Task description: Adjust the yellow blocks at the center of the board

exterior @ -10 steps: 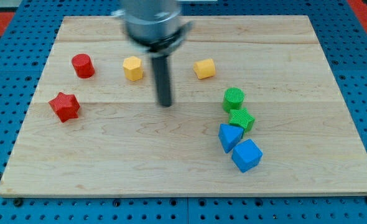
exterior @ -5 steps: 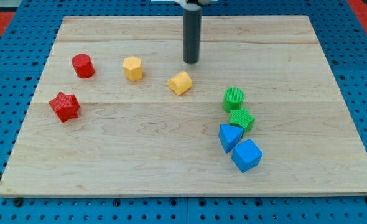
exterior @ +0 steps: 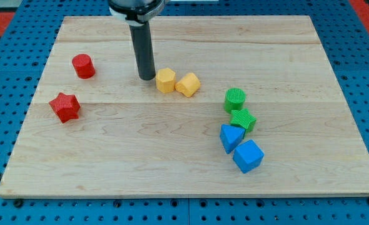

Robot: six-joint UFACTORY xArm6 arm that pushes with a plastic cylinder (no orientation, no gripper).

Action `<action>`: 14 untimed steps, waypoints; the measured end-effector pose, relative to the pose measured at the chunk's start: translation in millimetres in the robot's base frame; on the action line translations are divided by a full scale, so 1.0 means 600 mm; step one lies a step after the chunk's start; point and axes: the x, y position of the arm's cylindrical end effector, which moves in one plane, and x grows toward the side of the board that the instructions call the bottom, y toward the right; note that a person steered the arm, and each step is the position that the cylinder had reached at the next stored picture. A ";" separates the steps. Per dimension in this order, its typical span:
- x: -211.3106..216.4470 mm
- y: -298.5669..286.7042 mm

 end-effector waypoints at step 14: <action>0.154 0.002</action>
